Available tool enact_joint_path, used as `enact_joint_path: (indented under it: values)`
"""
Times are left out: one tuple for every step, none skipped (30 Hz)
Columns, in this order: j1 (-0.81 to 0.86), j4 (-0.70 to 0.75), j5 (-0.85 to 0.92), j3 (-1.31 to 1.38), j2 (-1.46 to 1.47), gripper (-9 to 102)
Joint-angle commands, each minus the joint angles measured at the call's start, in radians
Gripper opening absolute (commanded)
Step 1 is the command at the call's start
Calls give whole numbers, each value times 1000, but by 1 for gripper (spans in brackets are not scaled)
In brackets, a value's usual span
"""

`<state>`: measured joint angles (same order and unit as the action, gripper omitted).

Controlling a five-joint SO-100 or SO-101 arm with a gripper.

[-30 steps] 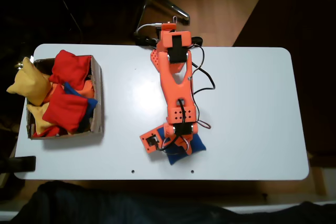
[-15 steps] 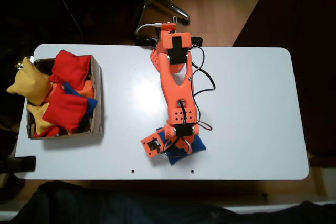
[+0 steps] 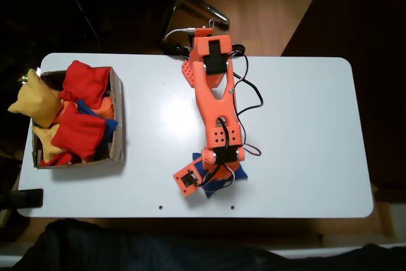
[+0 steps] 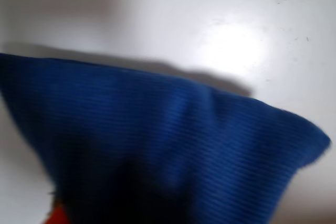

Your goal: Grasp a bag and put it in the box.

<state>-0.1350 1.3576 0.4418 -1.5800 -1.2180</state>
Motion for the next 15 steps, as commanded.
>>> enact_joint_path:
  values:
    - [6,48,5,-2,3,19]
    - [6,52,5,0,2,18]
    - [5,57,5,3,-3,18]
    - [3,60,2,5,-9,18]
    - [2,63,0,6,-18,17]
    - [2,66,-5,6,-29,16]
    - [0,69,-8,6,-40,16]
    - [-3,72,-11,6,-51,15]
    - [-5,75,-14,6,-61,15]
    - [-6,80,-17,6,-74,15]
    - [-9,84,-20,6,-84,14]
    - [-11,89,-23,6,-95,12]
    - [-14,92,-28,6,-106,11]
    - [-15,97,-32,6,-118,11]
    - [-18,100,-37,6,-130,11]
